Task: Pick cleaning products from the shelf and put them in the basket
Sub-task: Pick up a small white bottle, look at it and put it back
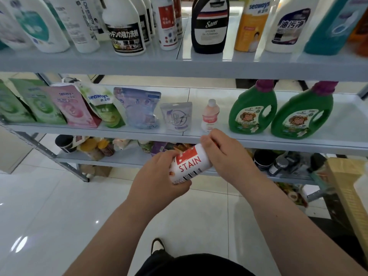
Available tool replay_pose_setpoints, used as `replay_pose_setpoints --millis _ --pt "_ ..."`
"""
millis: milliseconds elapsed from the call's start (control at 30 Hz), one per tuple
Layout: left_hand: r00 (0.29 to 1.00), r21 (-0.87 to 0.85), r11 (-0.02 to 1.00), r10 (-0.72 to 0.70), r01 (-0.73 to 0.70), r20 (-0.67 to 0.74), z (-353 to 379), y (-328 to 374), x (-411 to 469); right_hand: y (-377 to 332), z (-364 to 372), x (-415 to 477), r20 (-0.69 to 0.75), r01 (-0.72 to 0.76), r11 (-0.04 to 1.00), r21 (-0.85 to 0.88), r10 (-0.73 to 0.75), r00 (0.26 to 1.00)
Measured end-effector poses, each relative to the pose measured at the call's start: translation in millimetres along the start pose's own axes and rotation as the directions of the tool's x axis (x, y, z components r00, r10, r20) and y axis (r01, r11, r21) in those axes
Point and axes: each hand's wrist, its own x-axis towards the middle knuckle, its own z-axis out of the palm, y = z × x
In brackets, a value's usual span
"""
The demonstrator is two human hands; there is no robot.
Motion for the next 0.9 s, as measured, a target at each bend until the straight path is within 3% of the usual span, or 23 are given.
replay_pose_setpoints --millis 100,167,233,300,367,433,533,633,733,800,900 --pt "0.979 -0.234 0.969 -0.032 0.080 0.199 -15.7 -16.2 15.6 -14.5 8.2 15.1 -0.042 0.184 0.965 -0.189 -0.195 0.980" --pt "0.945 -0.452 0.877 -0.007 0.163 0.327 -24.1 -33.0 25.9 -26.9 12.2 25.7 -0.027 0.313 0.914 -0.257 -0.331 0.943" --pt "0.886 -0.616 0.746 0.077 0.253 0.457 -31.5 -50.1 33.8 -36.9 16.2 36.6 0.007 0.401 0.892 -0.210 -0.409 0.913" --pt "0.822 -0.667 0.682 0.169 0.301 0.544 -36.2 -64.8 41.6 -43.6 21.6 46.7 0.043 0.488 0.857 -0.165 -0.488 0.872" --pt "0.815 -0.653 0.703 0.184 0.283 0.550 -38.4 -75.0 49.6 -47.6 28.8 56.5 0.073 0.506 0.844 -0.177 -0.502 0.862" --pt "0.861 -0.615 0.751 0.126 0.242 0.492 -38.4 -82.5 58.0 -50.2 36.2 68.5 0.059 0.432 0.878 -0.206 -0.429 0.901" --pt "0.934 -0.527 0.829 0.017 0.186 0.357 -38.2 -83.9 68.8 -54.0 46.3 89.7 -0.021 0.166 0.962 -0.215 -0.175 0.984" --pt "0.963 -0.482 0.860 -0.040 0.169 0.266 -41.9 -84.3 77.2 -60.6 56.1 106.3 -0.118 -0.042 0.998 0.044 0.046 0.992" --pt "0.922 -0.725 0.604 -0.044 0.331 0.385 -49.7 -90.3 85.3 -72.2 66.9 118.0 -0.174 -0.083 0.953 0.293 0.138 0.975" --pt "0.884 -0.790 0.418 -0.080 0.449 0.460 -56.9 -94.2 88.4 -77.5 74.9 124.0 -0.167 -0.092 0.896 0.435 0.181 0.969" --pt "0.915 -0.863 0.312 -0.066 0.398 0.398 -67.4 -100.5 95.3 -79.3 87.1 129.3 -0.094 -0.073 0.841 0.537 0.146 0.985"
